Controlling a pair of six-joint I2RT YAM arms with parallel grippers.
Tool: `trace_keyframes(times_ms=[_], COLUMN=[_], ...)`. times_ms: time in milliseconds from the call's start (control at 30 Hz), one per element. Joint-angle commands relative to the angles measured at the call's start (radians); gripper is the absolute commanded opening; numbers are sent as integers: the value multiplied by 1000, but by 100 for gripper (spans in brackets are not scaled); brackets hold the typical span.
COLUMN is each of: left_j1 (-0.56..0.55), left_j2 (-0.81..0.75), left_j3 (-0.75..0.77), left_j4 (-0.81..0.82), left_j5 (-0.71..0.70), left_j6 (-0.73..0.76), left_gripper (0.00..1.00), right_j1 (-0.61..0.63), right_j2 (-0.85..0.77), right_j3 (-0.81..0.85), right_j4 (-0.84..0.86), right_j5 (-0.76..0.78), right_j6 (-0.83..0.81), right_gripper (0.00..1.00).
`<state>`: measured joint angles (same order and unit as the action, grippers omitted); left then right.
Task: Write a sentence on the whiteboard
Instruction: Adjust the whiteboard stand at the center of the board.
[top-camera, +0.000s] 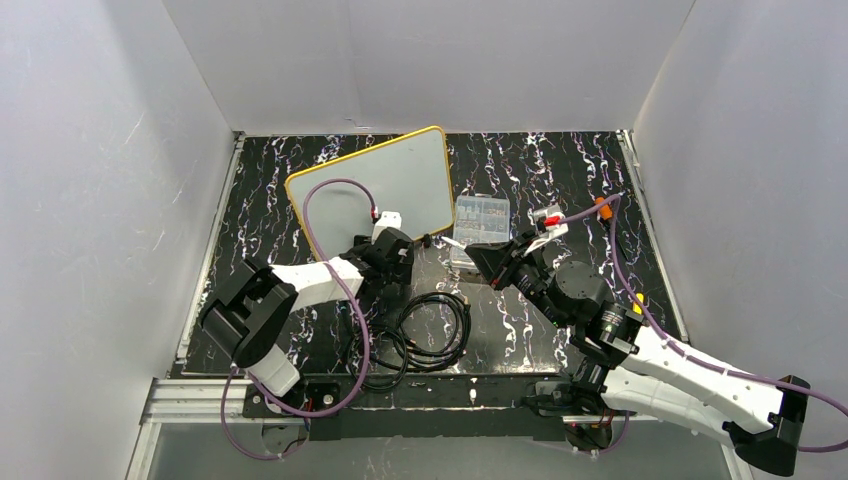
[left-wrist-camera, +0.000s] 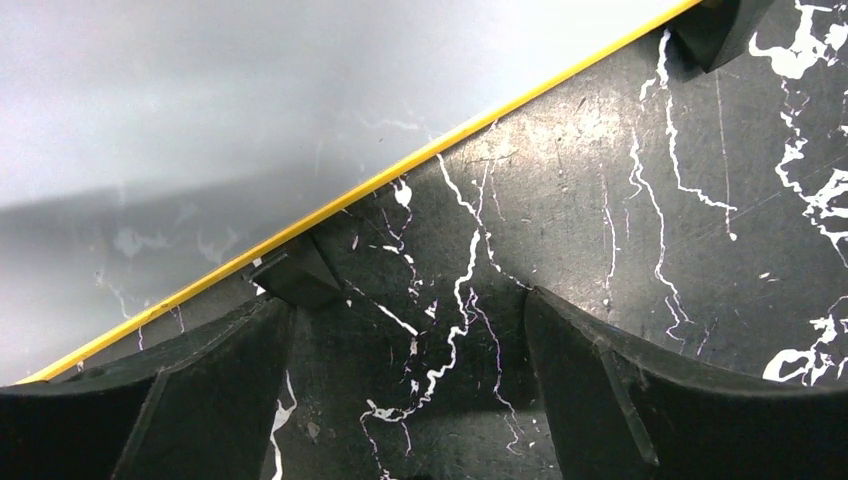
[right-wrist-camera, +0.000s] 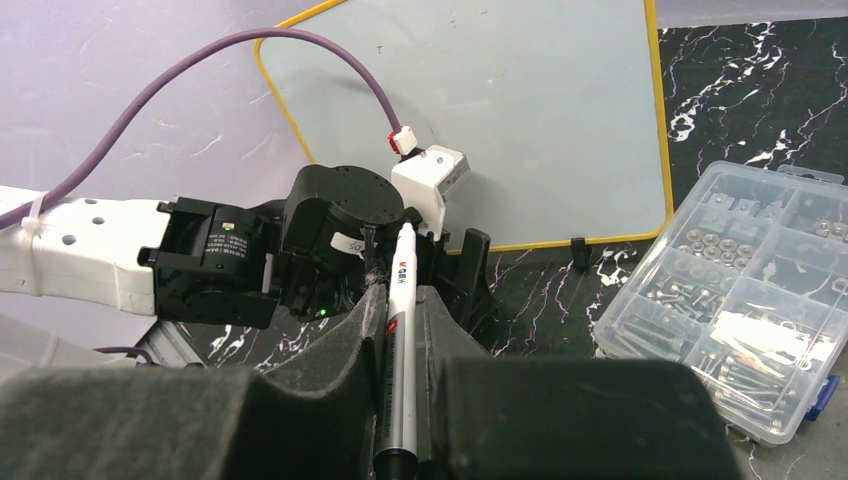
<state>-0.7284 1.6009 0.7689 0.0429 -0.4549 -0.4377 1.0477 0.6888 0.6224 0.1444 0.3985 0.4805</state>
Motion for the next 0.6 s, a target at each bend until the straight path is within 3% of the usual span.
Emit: trace_keyframes(times_ms=[0,567], left_j1=[3,-54], left_j2=[45,56], left_j3=[25,73], left_j4=[11,-8], left_j5=[22,45], left_j6=[31,10], left_gripper=[81,80], right_j1=[2,2], right_j2=[-3,28], right_j3=[-4,-4], right_j4=[32,51], right_j5=[22,5], right_j6=[10,19], right_gripper=[1,1])
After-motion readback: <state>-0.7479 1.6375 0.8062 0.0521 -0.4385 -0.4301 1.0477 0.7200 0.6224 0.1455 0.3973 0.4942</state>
